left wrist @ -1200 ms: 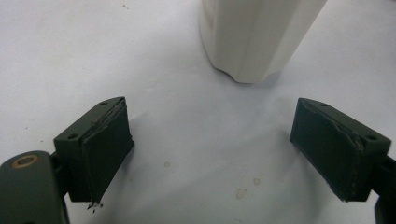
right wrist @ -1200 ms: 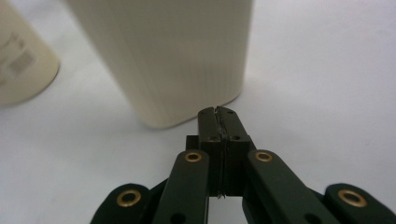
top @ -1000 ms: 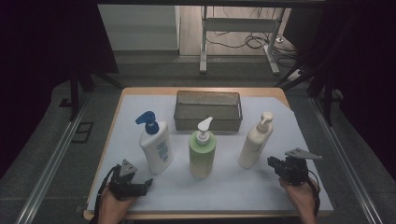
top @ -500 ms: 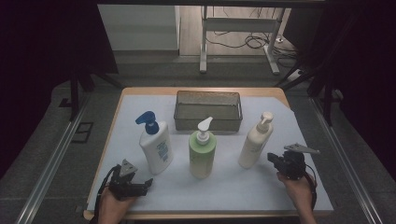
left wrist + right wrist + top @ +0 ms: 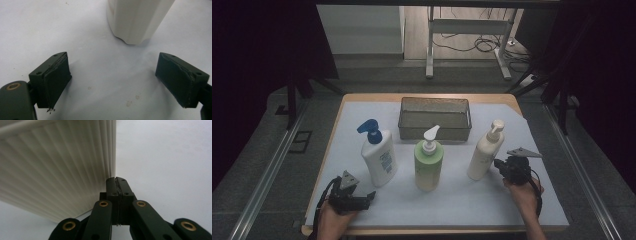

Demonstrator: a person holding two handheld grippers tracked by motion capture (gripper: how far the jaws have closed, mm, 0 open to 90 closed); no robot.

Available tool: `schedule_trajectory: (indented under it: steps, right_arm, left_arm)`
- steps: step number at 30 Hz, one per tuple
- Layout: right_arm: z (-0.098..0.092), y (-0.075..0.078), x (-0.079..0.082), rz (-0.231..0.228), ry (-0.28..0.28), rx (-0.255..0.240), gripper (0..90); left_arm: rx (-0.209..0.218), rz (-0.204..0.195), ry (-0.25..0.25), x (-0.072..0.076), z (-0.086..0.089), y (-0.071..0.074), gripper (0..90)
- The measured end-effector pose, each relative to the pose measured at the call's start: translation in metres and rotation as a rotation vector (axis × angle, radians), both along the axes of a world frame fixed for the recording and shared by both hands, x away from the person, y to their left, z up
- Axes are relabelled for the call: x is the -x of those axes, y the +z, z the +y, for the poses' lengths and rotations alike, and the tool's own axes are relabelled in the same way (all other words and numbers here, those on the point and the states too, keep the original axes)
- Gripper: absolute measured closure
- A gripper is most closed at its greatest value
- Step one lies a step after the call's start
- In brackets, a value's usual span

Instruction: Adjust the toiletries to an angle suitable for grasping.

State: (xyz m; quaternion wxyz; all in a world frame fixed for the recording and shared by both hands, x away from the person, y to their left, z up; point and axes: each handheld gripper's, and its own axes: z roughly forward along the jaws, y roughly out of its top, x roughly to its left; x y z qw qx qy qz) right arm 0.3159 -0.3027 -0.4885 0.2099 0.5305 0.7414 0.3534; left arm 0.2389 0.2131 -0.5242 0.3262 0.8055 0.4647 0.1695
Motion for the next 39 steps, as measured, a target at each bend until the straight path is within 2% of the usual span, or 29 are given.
schedule_trajectory:
  steps: [8, 15, 22, 39]
  right_arm:
    - [0.004, -0.006, -0.008, 0.009, -0.016, 0.018, 89.5]
    - [0.009, -0.010, -0.015, 0.016, -0.015, 0.007, 89.5]
    - [0.016, -0.011, -0.024, 0.021, 0.009, 0.004, 89.4]
    - [0.032, -0.012, -0.042, 0.036, 0.062, -0.038, 87.9]
  left_arm:
    - [0.000, 0.000, 0.000, 0.000, 0.000, 0.000, 12.0]
    - [0.000, 0.000, 0.000, 0.000, 0.000, 0.000, 12.0]
    - [0.000, 0.000, 0.000, 0.000, 0.000, 0.000, 12.0]
    - [-0.001, 0.000, 0.000, 0.000, 0.000, 0.000, 12.1]
